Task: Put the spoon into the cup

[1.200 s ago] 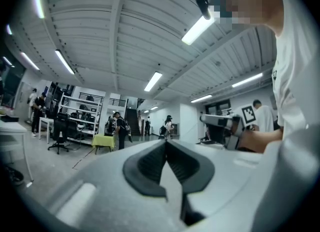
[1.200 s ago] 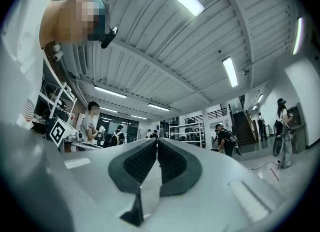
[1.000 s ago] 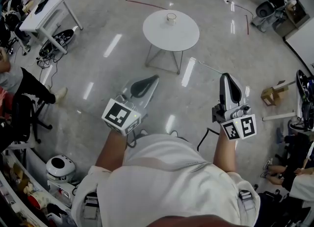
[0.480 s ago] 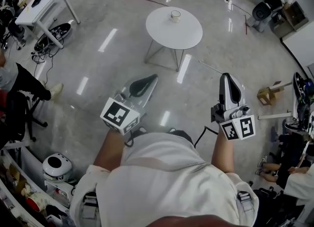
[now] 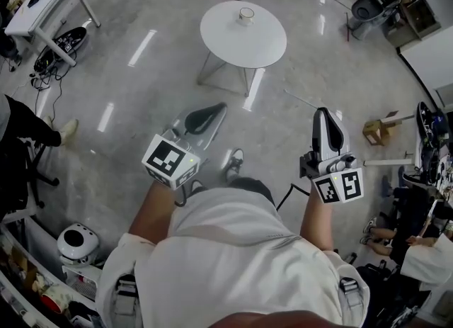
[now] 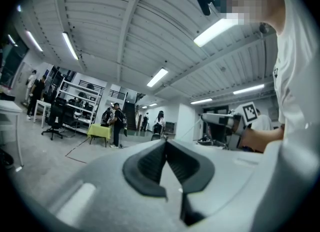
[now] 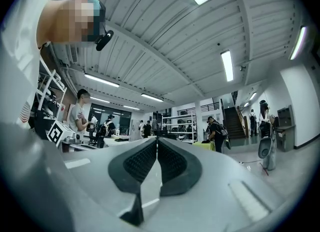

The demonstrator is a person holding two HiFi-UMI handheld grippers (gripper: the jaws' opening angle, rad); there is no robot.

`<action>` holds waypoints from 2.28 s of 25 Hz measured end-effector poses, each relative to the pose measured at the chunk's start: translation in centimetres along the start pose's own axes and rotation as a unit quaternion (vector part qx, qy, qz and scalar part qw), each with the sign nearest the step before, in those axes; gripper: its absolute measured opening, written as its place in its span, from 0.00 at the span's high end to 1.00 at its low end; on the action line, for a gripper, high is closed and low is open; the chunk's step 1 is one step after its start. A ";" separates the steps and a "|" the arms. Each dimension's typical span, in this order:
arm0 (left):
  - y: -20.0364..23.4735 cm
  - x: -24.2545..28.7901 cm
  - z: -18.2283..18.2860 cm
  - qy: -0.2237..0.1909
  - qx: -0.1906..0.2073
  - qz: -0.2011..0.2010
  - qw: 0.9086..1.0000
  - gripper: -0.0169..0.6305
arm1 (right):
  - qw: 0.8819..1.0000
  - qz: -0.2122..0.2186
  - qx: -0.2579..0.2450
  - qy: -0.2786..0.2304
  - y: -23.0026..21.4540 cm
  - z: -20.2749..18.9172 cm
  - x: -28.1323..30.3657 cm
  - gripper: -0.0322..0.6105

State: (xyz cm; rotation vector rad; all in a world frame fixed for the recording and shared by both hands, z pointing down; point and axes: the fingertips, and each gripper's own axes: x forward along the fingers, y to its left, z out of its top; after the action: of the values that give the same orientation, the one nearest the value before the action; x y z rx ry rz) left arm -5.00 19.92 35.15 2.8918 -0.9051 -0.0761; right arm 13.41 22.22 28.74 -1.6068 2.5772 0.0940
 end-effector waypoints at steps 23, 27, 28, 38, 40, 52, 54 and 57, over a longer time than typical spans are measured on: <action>9.2 26.0 2.2 0.025 0.055 0.056 0.997 0.97 | 0.996 0.063 0.057 -0.023 -27.2 -4.1 16.0 0.93; 11.7 28.6 1.2 0.038 0.048 0.066 0.996 0.97 | 0.996 0.064 0.065 -0.013 -29.6 -5.9 18.4 0.93; 12.5 29.1 0.9 0.039 0.045 0.068 0.996 0.97 | 0.996 0.064 0.066 -0.009 -30.0 -6.4 19.1 0.93; 25.9 32.9 0.5 0.038 0.013 0.057 0.998 0.97 | 0.997 0.047 0.054 0.016 -31.5 -8.8 32.2 0.93; 29.8 33.3 1.1 0.038 0.010 0.054 0.998 0.97 | 0.998 0.046 0.047 0.022 -31.1 -9.1 36.1 0.93; 49.9 34.1 3.0 0.050 0.012 0.045 0.998 0.97 | 0.997 0.025 -0.003 0.074 -28.1 -12.3 54.3 0.93; 51.0 35.1 2.6 0.053 0.008 0.041 0.998 0.97 | 0.995 0.023 -0.013 0.091 -28.7 -13.7 55.7 0.93; 51.4 36.8 1.6 0.062 -0.006 0.034 0.997 0.97 | 0.991 0.026 -0.017 0.130 -30.4 -16.8 57.4 0.93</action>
State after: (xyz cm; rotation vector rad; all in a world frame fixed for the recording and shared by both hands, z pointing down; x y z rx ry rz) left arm -3.97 -43.23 39.22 2.8155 -0.9754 0.1016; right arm 14.69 -44.10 38.56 -1.6644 2.8238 -0.0723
